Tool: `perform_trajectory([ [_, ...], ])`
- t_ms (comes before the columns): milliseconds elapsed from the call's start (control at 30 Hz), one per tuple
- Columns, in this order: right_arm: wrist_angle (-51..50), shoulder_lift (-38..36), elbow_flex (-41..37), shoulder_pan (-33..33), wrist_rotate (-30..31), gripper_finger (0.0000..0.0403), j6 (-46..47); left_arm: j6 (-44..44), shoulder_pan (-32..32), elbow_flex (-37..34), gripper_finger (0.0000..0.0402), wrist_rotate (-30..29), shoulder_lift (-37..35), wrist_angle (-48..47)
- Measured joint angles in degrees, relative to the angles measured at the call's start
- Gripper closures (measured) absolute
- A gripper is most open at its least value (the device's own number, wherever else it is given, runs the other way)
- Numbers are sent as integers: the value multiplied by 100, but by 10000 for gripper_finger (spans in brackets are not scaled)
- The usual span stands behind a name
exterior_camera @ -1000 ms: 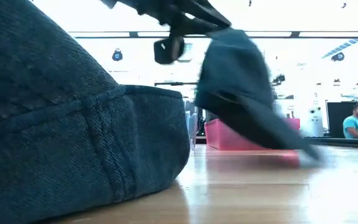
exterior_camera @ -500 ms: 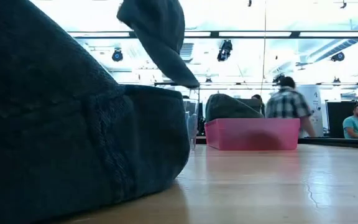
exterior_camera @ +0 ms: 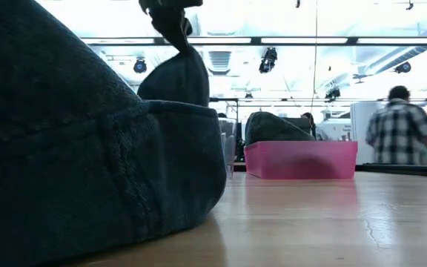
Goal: Pick & Place hat
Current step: Put the right blue cap into the transparent bin
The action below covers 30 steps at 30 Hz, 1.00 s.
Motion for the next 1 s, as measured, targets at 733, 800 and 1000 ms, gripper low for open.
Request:
perform_trajectory([
  [733,175,0,-53,-684,-274,312,548,1770,65,-17,374,-1101,1117,979],
  [800,194,0,-94,-756,-293,312,599,1778,73,-20,373,-1217,1127,981],
  [1000,204,-1,-233,-915,-311,312,601,1495,100,-20,364,-1547,908,876],
])
